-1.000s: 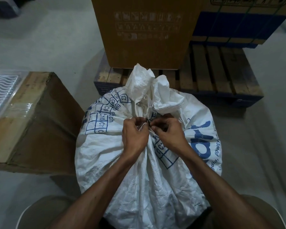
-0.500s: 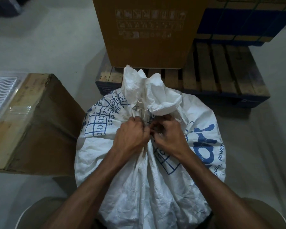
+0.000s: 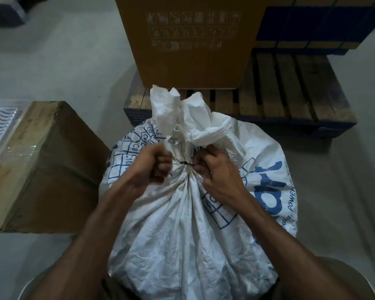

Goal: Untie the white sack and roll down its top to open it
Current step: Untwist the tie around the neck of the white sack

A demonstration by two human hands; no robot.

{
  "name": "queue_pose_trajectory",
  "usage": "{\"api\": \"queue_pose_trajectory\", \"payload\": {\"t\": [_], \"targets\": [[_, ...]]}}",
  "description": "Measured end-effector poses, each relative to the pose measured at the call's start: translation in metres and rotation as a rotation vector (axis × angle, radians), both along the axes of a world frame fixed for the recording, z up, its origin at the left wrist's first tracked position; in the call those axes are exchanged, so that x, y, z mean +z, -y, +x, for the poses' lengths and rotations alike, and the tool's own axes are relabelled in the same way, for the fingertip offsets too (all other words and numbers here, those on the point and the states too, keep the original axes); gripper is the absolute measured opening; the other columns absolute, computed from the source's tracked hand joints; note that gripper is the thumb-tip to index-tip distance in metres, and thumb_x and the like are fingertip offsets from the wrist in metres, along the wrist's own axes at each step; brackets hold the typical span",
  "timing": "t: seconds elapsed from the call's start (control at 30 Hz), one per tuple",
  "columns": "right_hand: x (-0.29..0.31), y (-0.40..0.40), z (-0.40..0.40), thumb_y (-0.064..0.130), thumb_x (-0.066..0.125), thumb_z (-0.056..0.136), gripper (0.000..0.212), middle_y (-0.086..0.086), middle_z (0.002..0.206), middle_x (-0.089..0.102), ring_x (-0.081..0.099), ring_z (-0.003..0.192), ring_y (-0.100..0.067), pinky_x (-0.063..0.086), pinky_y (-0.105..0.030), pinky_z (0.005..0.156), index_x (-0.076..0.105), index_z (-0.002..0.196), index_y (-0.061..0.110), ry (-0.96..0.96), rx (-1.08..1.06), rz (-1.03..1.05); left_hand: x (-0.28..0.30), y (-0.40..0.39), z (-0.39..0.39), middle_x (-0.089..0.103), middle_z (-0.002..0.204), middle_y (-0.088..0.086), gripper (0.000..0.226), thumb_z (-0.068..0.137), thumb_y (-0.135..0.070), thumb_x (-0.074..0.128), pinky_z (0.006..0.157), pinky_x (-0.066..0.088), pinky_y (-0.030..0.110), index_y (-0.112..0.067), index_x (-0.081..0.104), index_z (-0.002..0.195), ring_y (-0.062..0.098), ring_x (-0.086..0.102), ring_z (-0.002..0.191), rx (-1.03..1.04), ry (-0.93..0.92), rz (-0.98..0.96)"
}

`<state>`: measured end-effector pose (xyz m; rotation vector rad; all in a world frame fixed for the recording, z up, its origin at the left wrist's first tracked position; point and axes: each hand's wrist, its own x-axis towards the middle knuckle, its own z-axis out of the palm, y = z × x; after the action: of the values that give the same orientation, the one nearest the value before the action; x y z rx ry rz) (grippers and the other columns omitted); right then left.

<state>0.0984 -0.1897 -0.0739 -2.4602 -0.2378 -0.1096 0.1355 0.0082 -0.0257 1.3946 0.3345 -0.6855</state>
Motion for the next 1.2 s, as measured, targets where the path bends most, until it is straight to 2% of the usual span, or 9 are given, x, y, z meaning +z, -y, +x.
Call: {"api": "queue_pose_trajectory", "payload": {"t": [0.1,0.17,0.23,0.37,0.57,0.83,1.0,1.1,1.2], "targets": [[-0.001,-0.001,0.000,0.017,0.065,0.091,0.010,0.012,0.111,0.056,0.052,0.084,-0.001,0.052,-0.031,0.070,0.063,0.100,0.022,-0.029,-0.028,0.053,0.006,-0.032,0.009,0.031,0.056,-0.003,0.034,0.092,-0.024,0.042,0.050,0.026,0.028,-0.023,0.033,0.059,0.014,0.027,0.052,0.330,0.100,-0.316],[-0.002,-0.002,0.000,0.024,0.068,0.089,0.010,0.011,0.110,0.058,0.059,0.088,-0.006,0.056,-0.037,0.074,0.065,0.099,0.024,-0.041,-0.026,0.098,0.000,-0.041,0.012,0.045,0.060,0.000,0.037,0.096,-0.022,0.049,0.054,0.035,0.028,-0.019,0.048,0.059,0.015,0.039,0.056,0.334,0.245,-0.015],[-0.003,-0.001,0.001,0.031,0.071,0.087,0.012,0.009,0.109,0.060,0.064,0.089,-0.011,0.058,-0.041,0.077,0.067,0.098,0.027,-0.064,-0.011,0.153,-0.009,-0.038,0.010,0.064,0.075,0.000,0.023,0.098,-0.017,0.059,0.063,0.045,0.026,-0.015,0.067,0.077,0.014,0.056,0.065,0.065,0.473,0.466],[-0.004,-0.001,0.000,0.025,0.077,0.086,0.010,0.008,0.105,0.062,0.066,0.084,-0.006,0.059,-0.037,0.078,0.072,0.095,0.023,-0.076,-0.027,0.223,-0.028,-0.016,-0.011,0.062,0.103,0.003,0.024,0.093,-0.011,0.068,0.074,0.040,0.002,-0.022,0.072,0.114,-0.002,0.056,0.083,-0.409,0.852,0.775],[-0.003,-0.004,-0.005,0.014,0.077,0.086,0.008,0.004,0.107,0.062,0.066,0.084,-0.008,0.059,-0.032,0.079,0.073,0.093,0.016,-0.043,-0.022,0.225,-0.029,-0.010,-0.011,0.061,0.107,-0.003,0.016,0.088,-0.025,0.075,0.078,0.056,0.040,-0.027,0.072,0.104,0.017,0.063,0.093,-0.380,1.011,0.791],[0.001,0.002,-0.003,0.008,0.066,0.092,0.006,0.000,0.103,0.062,0.059,0.093,-0.015,0.052,-0.038,0.087,0.070,0.094,0.012,-0.152,0.045,0.159,-0.032,-0.005,-0.014,0.064,0.109,0.001,0.018,0.086,-0.030,0.074,0.073,0.057,0.041,-0.023,0.077,0.103,0.020,0.066,0.087,-0.471,1.049,0.758],[0.000,0.003,-0.005,0.016,0.063,0.096,0.011,-0.004,0.112,0.061,0.056,0.101,-0.020,0.050,-0.042,0.091,0.068,0.105,0.012,-0.182,0.065,0.099,-0.038,0.008,-0.021,0.054,0.120,0.006,0.033,0.091,-0.029,0.061,0.080,0.056,0.045,-0.030,0.065,0.124,0.027,0.059,0.100,-0.467,1.043,0.868],[0.003,0.004,-0.005,0.014,0.061,0.097,0.007,-0.003,0.107,0.060,0.056,0.097,-0.016,0.050,-0.042,0.089,0.067,0.099,0.011,-0.183,0.051,0.145,-0.039,0.016,-0.024,0.048,0.112,0.004,0.039,0.091,-0.012,0.056,0.081,0.050,0.027,-0.031,0.061,0.124,0.021,0.050,0.097,-0.395,0.965,0.848],[0.006,0.005,-0.006,0.011,0.060,0.098,0.004,-0.004,0.102,0.058,0.054,0.092,-0.015,0.049,-0.042,0.086,0.064,0.096,0.010,-0.158,0.043,0.173,-0.033,0.018,-0.021,0.047,0.093,-0.002,0.034,0.085,-0.004,0.054,0.068,0.036,0.014,-0.033,0.063,0.101,0.015,0.050,0.086,-0.244,0.830,0.738]]}}
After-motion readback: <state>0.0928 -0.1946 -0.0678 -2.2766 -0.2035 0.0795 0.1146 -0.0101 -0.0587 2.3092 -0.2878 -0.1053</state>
